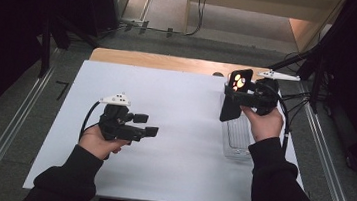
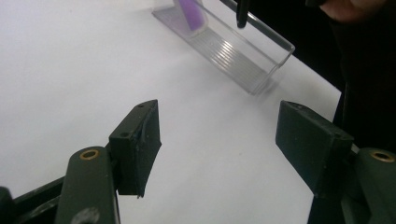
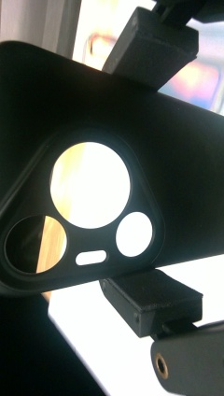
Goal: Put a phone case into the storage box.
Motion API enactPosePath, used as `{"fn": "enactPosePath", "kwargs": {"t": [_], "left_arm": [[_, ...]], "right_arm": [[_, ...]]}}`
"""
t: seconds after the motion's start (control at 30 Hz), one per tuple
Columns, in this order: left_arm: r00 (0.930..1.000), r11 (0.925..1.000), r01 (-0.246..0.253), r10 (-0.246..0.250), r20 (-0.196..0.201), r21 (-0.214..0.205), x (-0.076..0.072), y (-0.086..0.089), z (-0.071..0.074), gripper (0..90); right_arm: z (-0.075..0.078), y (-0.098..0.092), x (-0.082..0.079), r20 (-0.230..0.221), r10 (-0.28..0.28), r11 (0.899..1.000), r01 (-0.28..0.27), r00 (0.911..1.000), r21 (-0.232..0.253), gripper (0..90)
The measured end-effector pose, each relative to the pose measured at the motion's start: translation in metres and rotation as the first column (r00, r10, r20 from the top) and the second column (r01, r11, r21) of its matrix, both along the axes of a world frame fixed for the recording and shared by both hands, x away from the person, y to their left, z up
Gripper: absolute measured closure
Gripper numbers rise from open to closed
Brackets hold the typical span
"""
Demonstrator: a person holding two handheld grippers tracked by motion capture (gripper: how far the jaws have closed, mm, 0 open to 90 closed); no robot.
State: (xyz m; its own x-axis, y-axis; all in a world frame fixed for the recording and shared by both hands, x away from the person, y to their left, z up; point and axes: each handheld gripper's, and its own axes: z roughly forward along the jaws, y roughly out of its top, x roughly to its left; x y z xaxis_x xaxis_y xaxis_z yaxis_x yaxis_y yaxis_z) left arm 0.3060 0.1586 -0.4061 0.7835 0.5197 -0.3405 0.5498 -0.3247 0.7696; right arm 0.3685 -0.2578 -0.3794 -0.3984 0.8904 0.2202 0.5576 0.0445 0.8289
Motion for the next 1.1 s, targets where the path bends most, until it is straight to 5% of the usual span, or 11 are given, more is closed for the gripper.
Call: {"fn": "enactPosePath", "kwargs": {"t": [0.3,0.73,0.9,0.97,1.1], "left_arm": [[0.9983,0.9987,0.001,-0.003,0.058,0.051,-0.008,0.023,-0.015,31.2],[0.999,0.9979,-0.003,0.0,0.046,0.064,-0.006,0.031,-0.023,31.2],[0.9993,0.9978,-0.005,0.002,0.037,0.066,-0.005,0.032,-0.025,31.2],[0.9994,0.9979,-0.007,0.005,0.035,0.064,-0.006,0.032,-0.025,31.2],[0.9994,0.9981,-0.014,0.012,0.031,0.06,-0.005,0.034,-0.026,31.2]], "right_arm": [[-0.024,-0.02,0.032,-0.038,-0.13,0.99,0.128,0.9907,-0.056,11.4],[-0.07,-0.011,0.07,-0.108,-0.248,0.964,0.234,0.9627,-0.129,10.8],[-0.077,-0.009,0.076,-0.086,-0.242,0.963,0.229,0.9664,-0.139,9.3],[-0.077,-0.009,0.079,-0.081,-0.216,0.972,0.207,0.9731,-0.111,0.0],[-0.077,-0.009,0.082,-0.106,-0.202,0.978,0.194,0.9737,-0.08,0.0]]}}
